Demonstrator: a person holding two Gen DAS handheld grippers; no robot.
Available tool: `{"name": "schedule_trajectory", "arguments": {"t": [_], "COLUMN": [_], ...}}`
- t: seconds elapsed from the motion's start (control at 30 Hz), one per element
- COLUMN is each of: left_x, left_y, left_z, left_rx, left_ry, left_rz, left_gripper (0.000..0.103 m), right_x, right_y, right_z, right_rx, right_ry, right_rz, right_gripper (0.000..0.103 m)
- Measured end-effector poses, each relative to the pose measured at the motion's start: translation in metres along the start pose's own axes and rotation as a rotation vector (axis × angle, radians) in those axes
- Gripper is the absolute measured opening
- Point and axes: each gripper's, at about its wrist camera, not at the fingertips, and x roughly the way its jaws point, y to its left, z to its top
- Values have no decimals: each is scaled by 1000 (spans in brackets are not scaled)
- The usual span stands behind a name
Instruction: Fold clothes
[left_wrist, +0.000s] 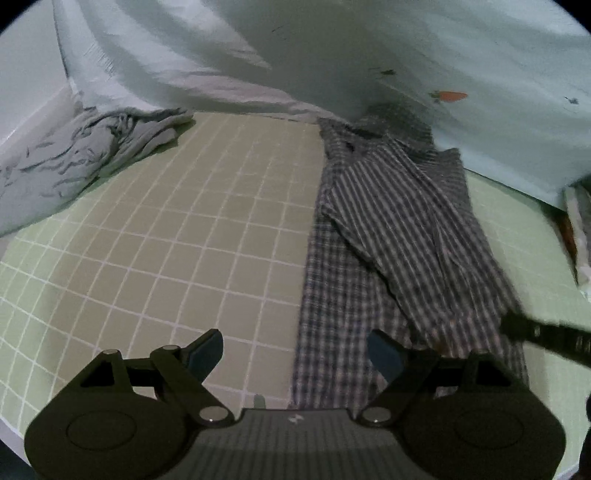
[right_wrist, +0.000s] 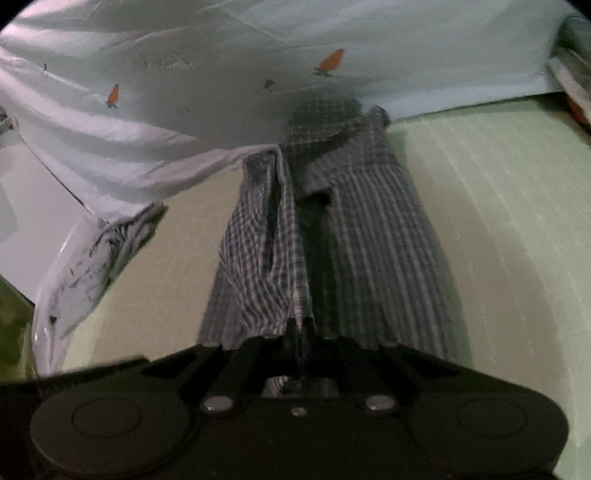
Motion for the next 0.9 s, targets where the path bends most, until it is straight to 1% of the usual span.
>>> {"name": "schedule_trajectory", "arguments": {"t": [0.1,0.3,0.53,0.67,0.77,0.8,0.9], "left_x": [-4,-6,2,9,12,13,14], "left_y": [-6,-12,-8,-6,-3,-3,-1], "left_z": [-8,-29,-65,-85,-95,-97,-103], "left_rx": [16,49,99,111,116,119,127], "left_ry": [15,55,133,181,201,204,208], "left_rz": [-17,-14,9,21,27,32,47], "left_gripper": [86,86,86,86,86,86,86], "right_x": [-14,-27,-25,-19,-18,-19,-27], "right_y": [-8,-26,-36,-36,-35,-34,-31], "right_z": [-18,-54,-81,-91,-93,-93,-95], "right_rx": [42,129,141,122,105,101,67], "right_ry": [18,71,112,125,127,123,99], "right_rz": [-21,-64,-120,-148,-160,-163,-184], "right_gripper": [2,2,2,2,3,4,17]}}
